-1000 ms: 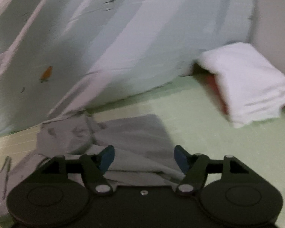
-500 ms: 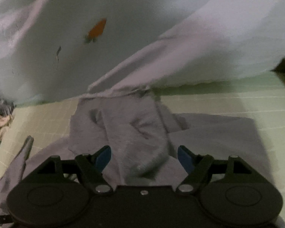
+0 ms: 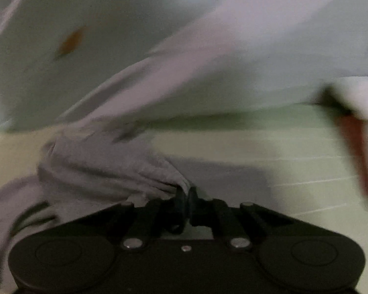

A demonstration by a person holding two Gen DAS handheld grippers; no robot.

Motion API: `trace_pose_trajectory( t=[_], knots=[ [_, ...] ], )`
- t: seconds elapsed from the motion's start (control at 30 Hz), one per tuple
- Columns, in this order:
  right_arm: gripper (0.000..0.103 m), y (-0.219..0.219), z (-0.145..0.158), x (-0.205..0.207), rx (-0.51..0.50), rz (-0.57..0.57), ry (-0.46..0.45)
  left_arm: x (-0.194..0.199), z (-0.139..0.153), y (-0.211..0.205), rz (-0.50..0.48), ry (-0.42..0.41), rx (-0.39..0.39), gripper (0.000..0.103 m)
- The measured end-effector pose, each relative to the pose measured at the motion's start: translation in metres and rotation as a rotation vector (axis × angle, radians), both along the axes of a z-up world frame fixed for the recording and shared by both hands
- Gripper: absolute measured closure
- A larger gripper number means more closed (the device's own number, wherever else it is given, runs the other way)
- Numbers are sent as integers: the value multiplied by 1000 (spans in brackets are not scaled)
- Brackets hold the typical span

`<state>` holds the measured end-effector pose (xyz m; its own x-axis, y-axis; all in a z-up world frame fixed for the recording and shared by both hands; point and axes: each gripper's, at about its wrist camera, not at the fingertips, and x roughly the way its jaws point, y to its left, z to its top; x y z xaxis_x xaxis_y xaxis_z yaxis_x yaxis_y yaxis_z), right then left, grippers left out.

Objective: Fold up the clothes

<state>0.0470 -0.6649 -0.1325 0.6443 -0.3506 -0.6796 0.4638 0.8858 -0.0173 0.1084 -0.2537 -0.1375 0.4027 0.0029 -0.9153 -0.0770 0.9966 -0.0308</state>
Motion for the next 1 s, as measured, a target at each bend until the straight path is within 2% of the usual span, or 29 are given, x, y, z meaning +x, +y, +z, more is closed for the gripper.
trace_pose_trajectory(
  t=[0.07,0.2,0.37,0.47,0.6,0.7,0.8,0.87,1.0],
  knots=[
    [100,-29,11,-19,-67,-157,-14,9,-1,-8,-19,-13,7,42],
    [100,-78,23,-64,-198,-418,21,29,-4,-29,-65,-45,15,37],
    [100,-106,24,-113,-239,-549,90,58,-7,-57,-119,-87,21,37],
    [100,-102,25,-138,-214,-588,103,77,-2,-68,-115,-102,-33,37],
    [100,-86,29,-155,-174,-579,85,92,11,-79,-104,-129,-104,36],
    [100,-70,30,-160,-135,-541,73,81,24,-77,-123,-163,-111,36],
    [100,-52,23,-162,-29,-491,71,60,34,-62,-116,-180,-116,35],
    [100,-37,10,-157,57,-426,85,44,38,-48,-93,-177,-125,35],
    [100,12,-7,-148,117,-253,113,4,44,-19,-56,-161,-148,35]
  ],
)
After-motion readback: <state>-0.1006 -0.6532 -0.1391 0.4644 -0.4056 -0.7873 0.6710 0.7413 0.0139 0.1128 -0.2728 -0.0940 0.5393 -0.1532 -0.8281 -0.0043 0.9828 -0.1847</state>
